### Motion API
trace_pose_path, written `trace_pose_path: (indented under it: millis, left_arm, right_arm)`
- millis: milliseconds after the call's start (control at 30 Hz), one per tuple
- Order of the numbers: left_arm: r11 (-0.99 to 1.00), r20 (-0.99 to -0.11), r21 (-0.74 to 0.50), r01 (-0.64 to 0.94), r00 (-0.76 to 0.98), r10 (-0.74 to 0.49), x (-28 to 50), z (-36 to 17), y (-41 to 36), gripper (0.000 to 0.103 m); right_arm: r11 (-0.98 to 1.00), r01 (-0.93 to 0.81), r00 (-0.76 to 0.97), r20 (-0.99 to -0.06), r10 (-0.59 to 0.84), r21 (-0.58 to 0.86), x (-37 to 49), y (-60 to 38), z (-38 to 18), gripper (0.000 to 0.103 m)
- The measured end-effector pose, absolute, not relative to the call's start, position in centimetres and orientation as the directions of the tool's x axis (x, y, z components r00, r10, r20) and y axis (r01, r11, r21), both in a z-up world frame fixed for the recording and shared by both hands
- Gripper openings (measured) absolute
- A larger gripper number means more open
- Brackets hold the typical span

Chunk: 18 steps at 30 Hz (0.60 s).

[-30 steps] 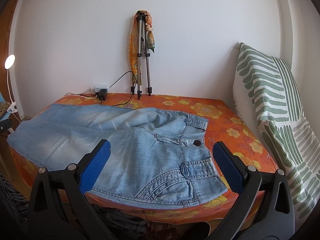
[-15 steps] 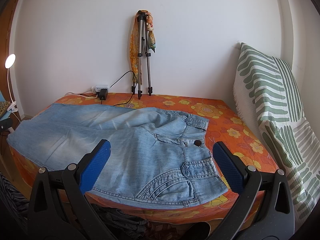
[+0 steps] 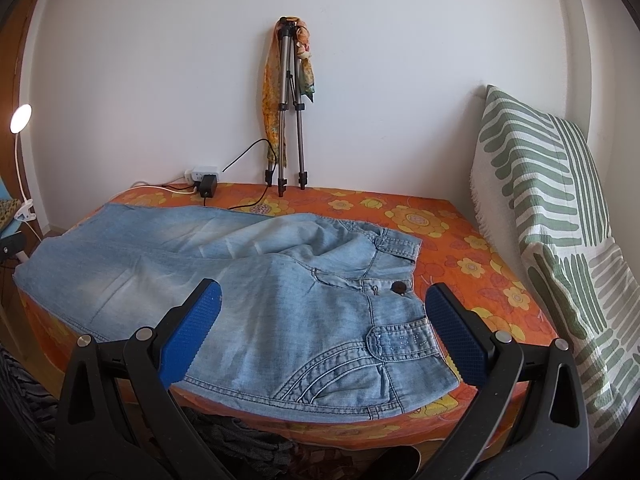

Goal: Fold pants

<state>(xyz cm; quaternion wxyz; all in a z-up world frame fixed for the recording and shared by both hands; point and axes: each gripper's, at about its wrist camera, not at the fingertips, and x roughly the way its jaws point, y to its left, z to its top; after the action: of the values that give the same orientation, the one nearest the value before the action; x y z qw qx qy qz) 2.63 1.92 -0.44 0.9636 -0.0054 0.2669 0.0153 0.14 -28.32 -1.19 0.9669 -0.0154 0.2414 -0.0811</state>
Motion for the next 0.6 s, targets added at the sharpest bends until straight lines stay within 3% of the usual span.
trace_pose_path:
  millis: [600]
  left_arm:
    - [0.999, -0.53, 0.006, -0.042, 0.847, 0.039, 7.7, 0.6, 5.6, 0.101]
  right_arm:
    - [0.995, 0.026, 0.871, -0.487, -0.069, -0.096, 5.4, -27.9, 0.3, 0.103]
